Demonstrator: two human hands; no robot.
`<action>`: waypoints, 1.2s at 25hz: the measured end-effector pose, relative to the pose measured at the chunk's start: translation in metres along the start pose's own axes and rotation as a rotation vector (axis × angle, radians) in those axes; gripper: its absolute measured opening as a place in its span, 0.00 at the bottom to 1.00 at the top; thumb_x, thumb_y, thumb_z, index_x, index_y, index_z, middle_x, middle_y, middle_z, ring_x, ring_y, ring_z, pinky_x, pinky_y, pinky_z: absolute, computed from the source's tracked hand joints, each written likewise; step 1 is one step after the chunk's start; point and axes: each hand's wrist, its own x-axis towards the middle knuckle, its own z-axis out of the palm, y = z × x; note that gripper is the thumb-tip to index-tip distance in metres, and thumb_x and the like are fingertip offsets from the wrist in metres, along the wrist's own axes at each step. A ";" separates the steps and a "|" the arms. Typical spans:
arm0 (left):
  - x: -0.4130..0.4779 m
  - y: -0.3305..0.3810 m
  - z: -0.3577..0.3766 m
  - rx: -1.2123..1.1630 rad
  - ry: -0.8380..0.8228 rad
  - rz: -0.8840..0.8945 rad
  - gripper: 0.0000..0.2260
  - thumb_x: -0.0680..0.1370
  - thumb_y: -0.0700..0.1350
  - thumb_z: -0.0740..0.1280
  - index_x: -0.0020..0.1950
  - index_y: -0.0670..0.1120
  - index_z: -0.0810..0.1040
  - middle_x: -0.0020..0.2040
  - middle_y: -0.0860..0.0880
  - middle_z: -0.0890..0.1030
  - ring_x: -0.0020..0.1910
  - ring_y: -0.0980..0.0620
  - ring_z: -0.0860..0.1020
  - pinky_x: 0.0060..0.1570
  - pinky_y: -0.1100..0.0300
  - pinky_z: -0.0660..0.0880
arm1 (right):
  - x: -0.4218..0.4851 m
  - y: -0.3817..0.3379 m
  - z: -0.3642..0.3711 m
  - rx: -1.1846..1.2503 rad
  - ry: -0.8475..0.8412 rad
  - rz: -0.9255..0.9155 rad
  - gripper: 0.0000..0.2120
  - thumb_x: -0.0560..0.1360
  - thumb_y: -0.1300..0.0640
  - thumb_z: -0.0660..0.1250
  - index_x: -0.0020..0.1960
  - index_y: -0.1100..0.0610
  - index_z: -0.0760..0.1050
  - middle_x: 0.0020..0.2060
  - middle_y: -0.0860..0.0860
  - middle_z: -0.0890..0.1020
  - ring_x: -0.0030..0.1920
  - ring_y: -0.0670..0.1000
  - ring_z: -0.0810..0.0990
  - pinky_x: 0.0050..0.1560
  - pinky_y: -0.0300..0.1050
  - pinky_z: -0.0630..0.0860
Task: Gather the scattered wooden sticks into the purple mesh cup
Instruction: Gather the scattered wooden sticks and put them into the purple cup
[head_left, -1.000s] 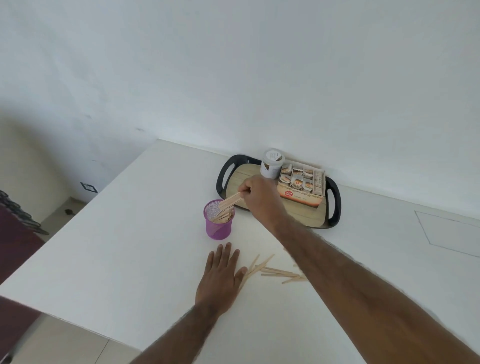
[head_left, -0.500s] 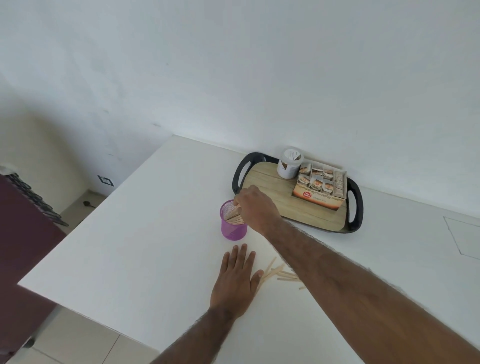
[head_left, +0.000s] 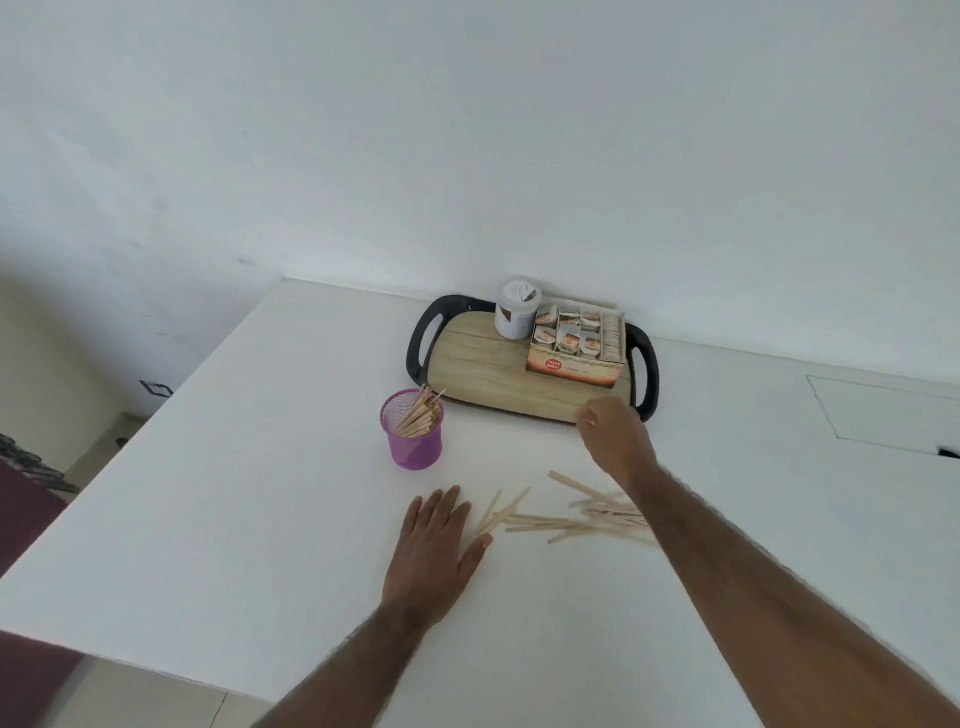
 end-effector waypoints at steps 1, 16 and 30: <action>-0.002 0.008 0.002 -0.005 -0.002 0.004 0.31 0.83 0.66 0.47 0.76 0.49 0.70 0.82 0.48 0.62 0.81 0.47 0.58 0.81 0.49 0.49 | -0.011 0.030 -0.006 -0.086 -0.032 0.102 0.10 0.76 0.64 0.62 0.50 0.58 0.82 0.49 0.54 0.82 0.51 0.57 0.80 0.54 0.53 0.78; 0.021 0.042 -0.008 -0.102 0.126 -0.110 0.05 0.80 0.38 0.69 0.52 0.43 0.84 0.58 0.46 0.80 0.52 0.42 0.78 0.54 0.48 0.76 | -0.076 0.142 -0.014 -0.484 -0.091 0.240 0.11 0.76 0.67 0.58 0.54 0.59 0.75 0.53 0.54 0.76 0.56 0.57 0.77 0.50 0.49 0.76; 0.047 0.091 0.006 -0.161 -0.004 0.094 0.07 0.82 0.44 0.65 0.56 0.48 0.82 0.59 0.51 0.77 0.59 0.47 0.75 0.60 0.55 0.70 | -0.063 0.089 0.027 -0.468 -0.232 -0.136 0.11 0.82 0.61 0.57 0.58 0.56 0.77 0.55 0.53 0.75 0.57 0.56 0.76 0.54 0.51 0.76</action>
